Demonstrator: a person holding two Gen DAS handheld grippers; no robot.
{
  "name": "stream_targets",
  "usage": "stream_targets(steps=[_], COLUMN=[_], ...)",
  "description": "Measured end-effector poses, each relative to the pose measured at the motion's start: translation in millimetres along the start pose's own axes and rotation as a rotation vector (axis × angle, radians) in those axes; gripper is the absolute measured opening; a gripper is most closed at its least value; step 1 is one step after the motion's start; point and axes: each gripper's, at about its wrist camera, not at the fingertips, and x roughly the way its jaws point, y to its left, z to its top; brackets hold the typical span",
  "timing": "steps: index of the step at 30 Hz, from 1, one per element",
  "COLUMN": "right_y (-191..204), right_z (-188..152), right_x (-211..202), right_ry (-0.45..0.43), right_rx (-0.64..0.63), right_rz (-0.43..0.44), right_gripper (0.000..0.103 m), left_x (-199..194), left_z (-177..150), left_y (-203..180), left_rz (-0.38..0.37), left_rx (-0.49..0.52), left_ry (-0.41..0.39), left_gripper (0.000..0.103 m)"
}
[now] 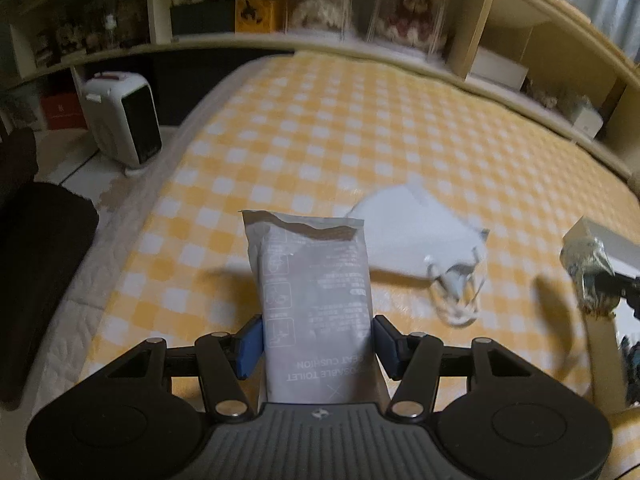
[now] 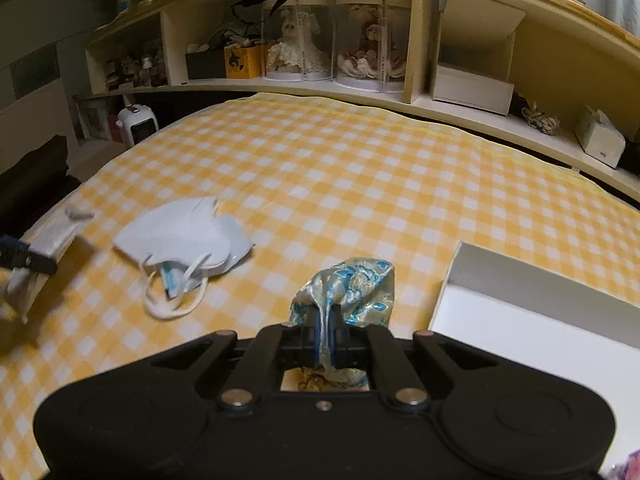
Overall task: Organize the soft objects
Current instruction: 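Carry the grey packet and floral pouch over the white box and lower them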
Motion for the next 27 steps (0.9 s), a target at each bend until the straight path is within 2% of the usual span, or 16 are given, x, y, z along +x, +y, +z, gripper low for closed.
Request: stream_targets(steps=[8, 14, 23, 27], right_y=[-10.1, -26.5, -59.3, -78.3], right_z=[7.0, 4.3, 4.4, 0.5], right_x=[-54.2, -88.9, -131.7, -143.3], right_ry=[-0.123, -0.201, -0.342, -0.374], right_rx=[0.115, 0.194, 0.290, 0.339], right_rz=[0.054, 0.051, 0.012, -0.016], right_gripper=[0.004, 0.004, 0.005, 0.005], left_x=[-34.3, -64.4, -77.6, -78.7], left_z=[4.6, 12.0, 22.9, 32.7], left_y=[-21.0, -58.3, -131.9, -171.1], left_rz=[-0.034, -0.109, -0.237, -0.301], left_rx=[0.020, 0.057, 0.108, 0.107], left_ry=[-0.112, -0.225, -0.264, -0.294], left_gripper=[0.058, 0.058, 0.058, 0.058])
